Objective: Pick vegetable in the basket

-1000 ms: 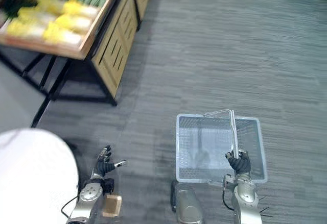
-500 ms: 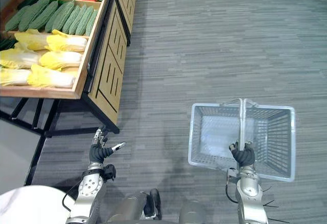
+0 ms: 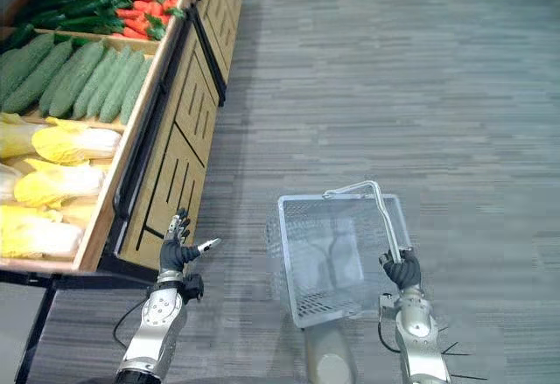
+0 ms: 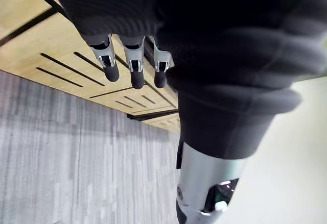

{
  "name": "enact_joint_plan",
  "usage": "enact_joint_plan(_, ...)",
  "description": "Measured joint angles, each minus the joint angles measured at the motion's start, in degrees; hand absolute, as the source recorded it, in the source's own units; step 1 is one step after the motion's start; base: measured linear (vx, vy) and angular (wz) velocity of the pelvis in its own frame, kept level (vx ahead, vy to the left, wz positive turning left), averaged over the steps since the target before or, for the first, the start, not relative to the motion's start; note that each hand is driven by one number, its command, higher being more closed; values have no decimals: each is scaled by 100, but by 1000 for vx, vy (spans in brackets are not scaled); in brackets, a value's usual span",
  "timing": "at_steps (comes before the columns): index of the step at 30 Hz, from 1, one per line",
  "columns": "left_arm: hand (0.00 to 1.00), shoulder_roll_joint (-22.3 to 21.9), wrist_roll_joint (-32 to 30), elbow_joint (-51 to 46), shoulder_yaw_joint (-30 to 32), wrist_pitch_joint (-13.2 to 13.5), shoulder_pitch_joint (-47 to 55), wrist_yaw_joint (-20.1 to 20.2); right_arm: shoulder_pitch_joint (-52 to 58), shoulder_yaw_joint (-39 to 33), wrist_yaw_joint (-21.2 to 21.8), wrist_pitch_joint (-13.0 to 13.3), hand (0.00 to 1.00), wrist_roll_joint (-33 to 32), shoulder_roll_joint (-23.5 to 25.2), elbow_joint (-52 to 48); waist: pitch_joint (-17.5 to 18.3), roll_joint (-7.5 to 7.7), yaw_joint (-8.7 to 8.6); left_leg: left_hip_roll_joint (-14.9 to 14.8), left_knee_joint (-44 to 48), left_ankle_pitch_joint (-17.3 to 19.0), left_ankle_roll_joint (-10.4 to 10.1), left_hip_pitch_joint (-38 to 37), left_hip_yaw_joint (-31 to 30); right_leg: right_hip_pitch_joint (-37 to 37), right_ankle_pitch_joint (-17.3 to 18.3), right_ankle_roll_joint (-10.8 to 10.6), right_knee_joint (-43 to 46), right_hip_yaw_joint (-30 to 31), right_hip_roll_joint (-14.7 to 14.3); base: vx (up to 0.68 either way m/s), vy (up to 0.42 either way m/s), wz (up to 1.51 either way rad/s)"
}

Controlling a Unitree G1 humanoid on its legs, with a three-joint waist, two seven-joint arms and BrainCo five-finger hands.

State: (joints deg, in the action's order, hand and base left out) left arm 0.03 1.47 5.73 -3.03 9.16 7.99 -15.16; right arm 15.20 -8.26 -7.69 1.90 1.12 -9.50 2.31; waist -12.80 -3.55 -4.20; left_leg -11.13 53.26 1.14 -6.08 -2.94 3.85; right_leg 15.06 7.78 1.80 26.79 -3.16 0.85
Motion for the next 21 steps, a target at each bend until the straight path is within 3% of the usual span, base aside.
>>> enact_joint_plan(2,0,-14,-1,-375,-29,8,161,-45,199,8,-103,3,100,-24,122,-294,-23,34,206,-414,790,627,140,672,516,-703,130,103,-450,-171,-76,412,-160,35)
enact_joint_plan(4,0,-40,-168,-826,10,17,454,-242,320,-135,-219,46,100,-78,102,-530,-45,86,341,-474,194,1188,326,1224,1287,-1330,392,164,-734,-408,35,412,-107,56)
enact_joint_plan(6,0,-50,-297,-915,49,16,507,-303,324,-328,-235,108,100,-82,89,-509,-10,30,354,-402,-441,1307,375,1422,1631,-1567,485,76,-813,-590,105,311,-18,64)
enact_joint_plan(7,0,-61,-468,-965,103,15,506,-395,323,-497,-249,182,100,-85,55,-406,16,-2,350,-279,-1182,1299,366,1510,1980,-1759,609,-1,-853,-810,206,378,31,101)
enact_joint_plan(9,0,-105,-722,-993,139,15,483,-525,324,-752,-274,267,100,-151,-83,15,49,-39,327,-104,-2212,1149,214,1524,2631,-2092,748,-169,-1021,-1209,316,399,55,110)
enact_joint_plan(10,0,-144,-885,-993,141,11,489,-593,323,-937,-345,275,100,-191,-114,317,93,-85,324,23,-2738,949,319,1493,2963,-2312,818,-288,-1151,-1441,339,456,100,98)
enact_joint_plan(11,0,-204,-1088,-990,186,-1,520,-665,320,-1124,-366,275,100,-213,-107,593,149,-107,354,192,-3008,724,943,1446,3051,-2473,940,-479,-1183,-1558,372,470,113,88)
enact_joint_plan(12,0,-218,-1139,-990,240,-16,568,-672,281,-1179,-371,267,100,-221,-111,783,189,-34,353,339,-3081,729,1168,1407,2996,-2527,988,-560,-1168,-1565,461,570,157,81)
enact_joint_plan(13,0,-226,-1384,-990,317,-64,691,-750,273,-1217,-368,241,100,-220,-105,1146,333,106,342,695,-3234,833,1322,1298,2841,-2555,1082,-720,-881,-1565,719,485,124,71)
enact_joint_plan(14,0,-231,-1481,-991,343,-93,705,-769,310,-1217,-369,207,100,-218,-92,1266,342,154,336,843,-3305,875,1369,1201,2778,-2553,1113,-775,-618,-1552,827,598,143,109)
enact_joint_plan(16,0,-236,-1692,-995,392,-159,718,-789,453,-1237,-350,88,100,-207,-43,1656,332,233,321,1212,-3435,1019,1445,911,2385,-2217,976,-804,898,-1420,1166,468,74,119)
enact_joint_plan(17,0,-197,-1780,-1016,383,-196,694,-855,460,-1211,-336,-34,100,-208,50,1874,360,262,196,1359,-3463,1126,1478,703,2024,-1841,749,-716,2081,-1085,1304,490,-20,145)
enact_joint_plan(18,0,-196,-1825,-1024,390,-263,729,-902,512,-1133,-332,-92,100,-220,135,1928,322,340,170,1405,-3495,1202,1470,493,1739,-1517,974,-660,2683,-659,1185,472,-61,135)
enact_joint_plan(19,0,-190,-1850,-1031,391,-280,743,-916,515,-1120,-335,-94,100,-252,187,1927,332,321,194,1404,-3519,1217,1456,402,1639,-1345,1060,-637,2789,-463,1089,441,-120,106)
enact_joint_plan(21,0,-178,-2002,-1225,363,-351,769,-1001,565,-1087,-327,-74,100,-288,446,1729,353,316,184,1244,-3514,1333,1263,140,1099,-665,1298,-493,2556,262,614,391,-166,98)
